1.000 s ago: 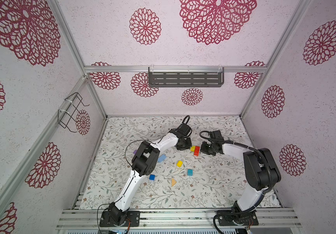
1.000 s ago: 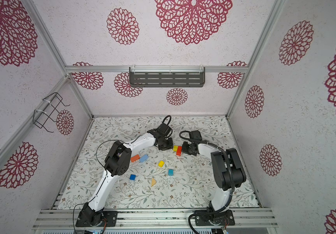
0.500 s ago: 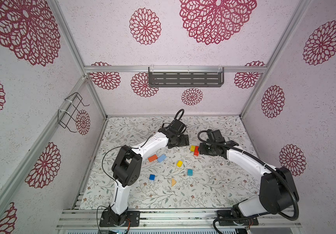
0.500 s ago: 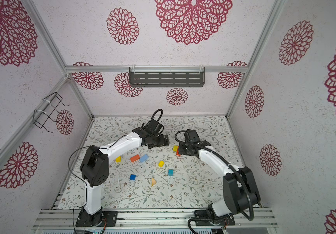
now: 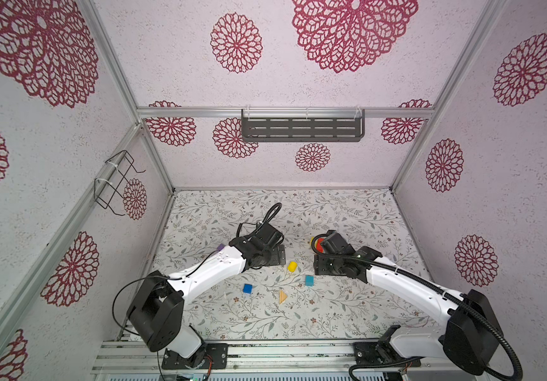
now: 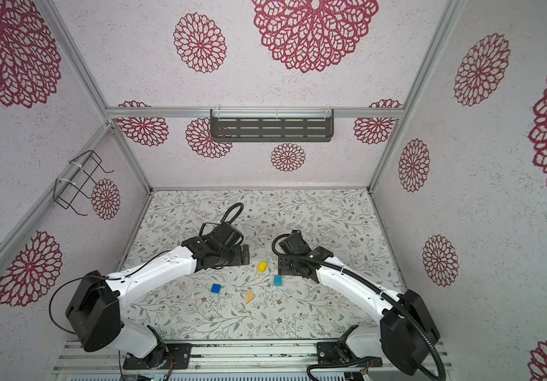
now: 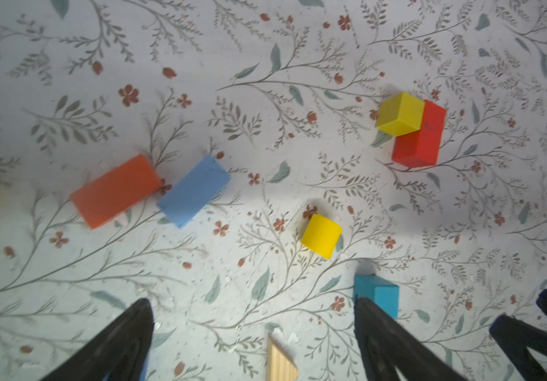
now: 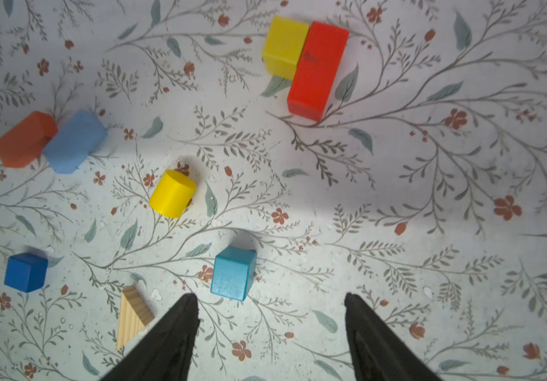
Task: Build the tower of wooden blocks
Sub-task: 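Open the left gripper and withdraw it while the right gripper moves toward the teal cube, then lower the right gripper over the teal cube and close on it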
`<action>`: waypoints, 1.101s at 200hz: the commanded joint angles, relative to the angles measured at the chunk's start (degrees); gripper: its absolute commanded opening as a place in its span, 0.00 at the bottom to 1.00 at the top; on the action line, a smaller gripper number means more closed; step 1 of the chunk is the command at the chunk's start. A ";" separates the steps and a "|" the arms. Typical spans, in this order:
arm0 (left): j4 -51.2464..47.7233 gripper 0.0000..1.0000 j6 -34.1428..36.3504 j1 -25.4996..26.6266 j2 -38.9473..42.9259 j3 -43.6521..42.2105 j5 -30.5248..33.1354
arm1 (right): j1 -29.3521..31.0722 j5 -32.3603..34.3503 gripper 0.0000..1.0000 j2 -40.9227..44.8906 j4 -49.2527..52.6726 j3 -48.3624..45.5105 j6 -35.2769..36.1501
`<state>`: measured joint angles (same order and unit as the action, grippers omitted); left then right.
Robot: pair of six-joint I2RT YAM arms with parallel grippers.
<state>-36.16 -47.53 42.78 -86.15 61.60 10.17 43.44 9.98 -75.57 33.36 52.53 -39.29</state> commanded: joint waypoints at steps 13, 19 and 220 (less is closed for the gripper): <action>-1.45 0.97 -2.50 1.24 6.97 -5.69 3.79 | 5.67 5.80 0.66 -3.14 0.80 0.00 -8.98; -1.80 0.97 -2.23 1.29 8.17 -6.47 4.03 | 6.53 6.09 0.65 -4.06 0.67 0.29 -9.78; -0.47 0.97 1.91 1.23 29.64 -20.57 4.02 | 12.28 8.60 0.62 -22.53 7.80 13.28 -19.19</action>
<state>-38.26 -44.82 43.35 -57.41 41.28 14.52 54.50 16.45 -98.56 36.47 64.20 -54.89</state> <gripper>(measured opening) 0.974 0.616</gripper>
